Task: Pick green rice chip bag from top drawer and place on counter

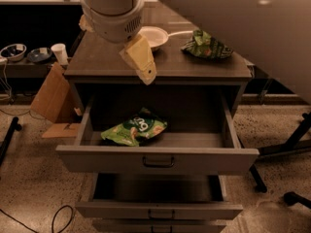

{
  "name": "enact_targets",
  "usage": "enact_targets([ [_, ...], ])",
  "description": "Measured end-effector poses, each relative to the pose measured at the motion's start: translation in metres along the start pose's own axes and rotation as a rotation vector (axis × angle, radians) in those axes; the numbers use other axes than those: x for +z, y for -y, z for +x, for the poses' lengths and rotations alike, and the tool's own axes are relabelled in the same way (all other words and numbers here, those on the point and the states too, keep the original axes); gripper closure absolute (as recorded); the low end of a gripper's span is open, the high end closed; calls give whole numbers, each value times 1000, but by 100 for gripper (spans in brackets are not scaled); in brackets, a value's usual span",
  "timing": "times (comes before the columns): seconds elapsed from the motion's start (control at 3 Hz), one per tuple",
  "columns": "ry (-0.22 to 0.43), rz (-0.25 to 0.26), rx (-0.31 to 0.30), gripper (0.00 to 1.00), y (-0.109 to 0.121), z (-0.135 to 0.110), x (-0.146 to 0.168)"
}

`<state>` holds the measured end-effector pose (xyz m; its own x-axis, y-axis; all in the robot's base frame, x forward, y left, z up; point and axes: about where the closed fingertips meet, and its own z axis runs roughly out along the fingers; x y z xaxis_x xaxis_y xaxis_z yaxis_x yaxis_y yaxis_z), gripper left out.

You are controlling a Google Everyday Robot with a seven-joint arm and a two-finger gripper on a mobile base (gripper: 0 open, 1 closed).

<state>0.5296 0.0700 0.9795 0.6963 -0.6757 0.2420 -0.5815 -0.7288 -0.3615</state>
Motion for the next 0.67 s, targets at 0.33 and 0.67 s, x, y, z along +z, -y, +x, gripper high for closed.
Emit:
enact_targets([
  [0.33,35,-52,-39,0,25,2,56],
  [0.67,78,-93,-48,0,23,-3,104],
])
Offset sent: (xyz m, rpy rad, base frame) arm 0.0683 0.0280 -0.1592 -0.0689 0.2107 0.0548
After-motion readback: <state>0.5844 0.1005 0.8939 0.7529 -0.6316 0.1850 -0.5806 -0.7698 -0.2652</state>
